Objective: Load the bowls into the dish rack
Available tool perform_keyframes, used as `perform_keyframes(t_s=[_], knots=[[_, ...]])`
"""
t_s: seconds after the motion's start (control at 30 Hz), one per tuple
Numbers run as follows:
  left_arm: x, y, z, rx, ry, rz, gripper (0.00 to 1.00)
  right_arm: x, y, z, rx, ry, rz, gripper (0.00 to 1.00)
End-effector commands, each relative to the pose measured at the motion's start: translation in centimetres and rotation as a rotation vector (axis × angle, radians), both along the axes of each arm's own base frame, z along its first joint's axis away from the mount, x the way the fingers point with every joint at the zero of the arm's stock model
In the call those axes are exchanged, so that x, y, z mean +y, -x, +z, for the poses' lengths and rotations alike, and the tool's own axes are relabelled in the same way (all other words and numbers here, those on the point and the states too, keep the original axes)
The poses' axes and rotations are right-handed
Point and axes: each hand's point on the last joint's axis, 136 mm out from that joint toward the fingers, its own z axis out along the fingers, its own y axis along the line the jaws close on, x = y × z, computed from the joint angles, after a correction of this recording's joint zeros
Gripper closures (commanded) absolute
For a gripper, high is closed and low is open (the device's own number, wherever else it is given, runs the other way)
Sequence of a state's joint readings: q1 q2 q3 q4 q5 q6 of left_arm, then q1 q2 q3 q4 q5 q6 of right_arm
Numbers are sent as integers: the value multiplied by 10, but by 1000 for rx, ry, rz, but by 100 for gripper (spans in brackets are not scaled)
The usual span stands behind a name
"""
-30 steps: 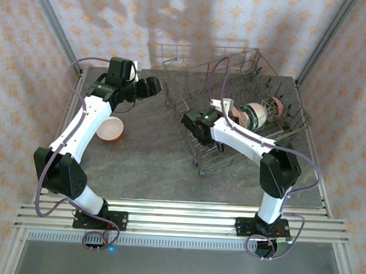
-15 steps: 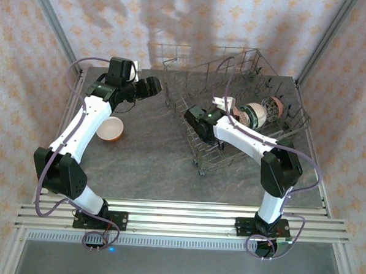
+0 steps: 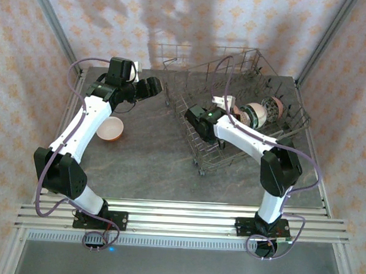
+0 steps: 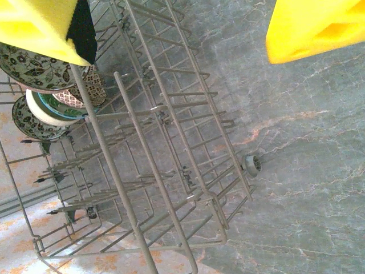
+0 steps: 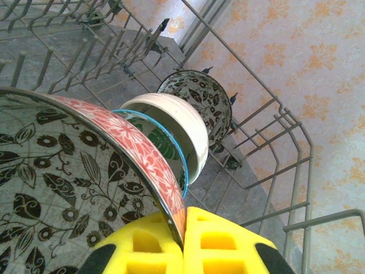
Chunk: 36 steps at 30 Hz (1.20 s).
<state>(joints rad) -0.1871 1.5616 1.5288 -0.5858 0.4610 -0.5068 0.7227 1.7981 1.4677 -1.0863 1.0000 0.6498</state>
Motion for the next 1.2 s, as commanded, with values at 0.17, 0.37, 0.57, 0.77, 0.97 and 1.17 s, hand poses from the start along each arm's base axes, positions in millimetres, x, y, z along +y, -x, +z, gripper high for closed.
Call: perform_keyframes(t_s=[0.17,0.37,0.57,0.77,0.97,1.17], knots=[[3,5,11,-9,4,3,21,-39,7,10,79,358,-42,100],[3,6,11,-7,1,-3,21,-38,7,4,97,412,-42,100],[2,4,10,-6,0,-5,21,-22,12,-15,105,321,2,100],[1,2,9,-2,1,-7,21,-17,14,-10,87,275,11,100],[1,2,7,3,3,-8,21,-17,12,17,21,206,-1,100],[1,2,8,3,3,-8,21,-18,14,55,-96,114,4,100]])
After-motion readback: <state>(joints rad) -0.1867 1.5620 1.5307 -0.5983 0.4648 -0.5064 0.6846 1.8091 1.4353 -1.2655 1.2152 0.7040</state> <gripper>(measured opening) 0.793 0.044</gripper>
